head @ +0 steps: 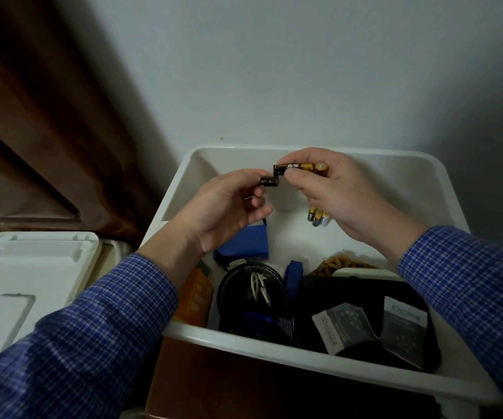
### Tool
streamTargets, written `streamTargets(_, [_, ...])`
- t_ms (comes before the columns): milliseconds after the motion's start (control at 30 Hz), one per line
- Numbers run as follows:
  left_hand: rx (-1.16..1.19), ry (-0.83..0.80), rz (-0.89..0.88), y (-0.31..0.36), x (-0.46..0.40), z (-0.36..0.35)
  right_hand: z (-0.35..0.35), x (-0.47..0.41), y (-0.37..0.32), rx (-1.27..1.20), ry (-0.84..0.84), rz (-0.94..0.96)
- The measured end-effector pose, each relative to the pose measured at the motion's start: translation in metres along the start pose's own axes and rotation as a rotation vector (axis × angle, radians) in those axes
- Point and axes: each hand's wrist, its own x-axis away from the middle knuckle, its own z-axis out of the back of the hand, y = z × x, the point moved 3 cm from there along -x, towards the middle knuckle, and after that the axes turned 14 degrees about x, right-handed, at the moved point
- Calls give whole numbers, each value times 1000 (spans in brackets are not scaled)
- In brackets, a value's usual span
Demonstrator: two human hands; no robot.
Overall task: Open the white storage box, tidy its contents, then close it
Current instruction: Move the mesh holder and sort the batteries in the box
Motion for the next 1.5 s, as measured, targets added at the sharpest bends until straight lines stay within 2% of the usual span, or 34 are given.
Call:
streamTargets(67, [-62, 29, -85, 0, 0, 3, 1, 1, 1, 78, -3, 9])
streamTargets(200, [-169, -5, -177, 1, 3, 2, -6, 3, 1, 75, -140, -17])
streamTargets(333, [-307, 49, -283, -2, 3, 0, -8, 4, 6, 269, -116, -91])
streamTargets(567, [-372, 33, -292, -7, 2, 2, -11, 7, 5, 288, -60, -28])
streamTargets(733, [-421, 69, -258, -12, -2, 7, -11, 6, 9, 233, 26, -74])
streamTargets(900, [-392, 12, -203, -17, -3, 4, -14, 6, 11, 123, -6, -130])
streamTargets(1100, [-373, -39, -102, -19, -1, -1, -18, 4, 6, -234, -182, -228])
streamTargets(1200, [-310, -47, -96, -17, -1, -3, -20, 2, 6, -332, -146, -269])
streamTargets(1267, [-312, -12, -114, -16, -1, -2, -19, 2, 8, -278, -59, -279])
streamTargets(1333, [-347, 22, -120, -17, -2, -1, -15, 1, 12, -99, -3, -257])
streamTargets(1400, [-374, 12, -101, -20, -1, -2, -14, 0, 13, 60, 1, -227])
streamTargets(1500, [-357, -63, -43, -23, 1, -6, -18, 0, 12, 141, -38, -191])
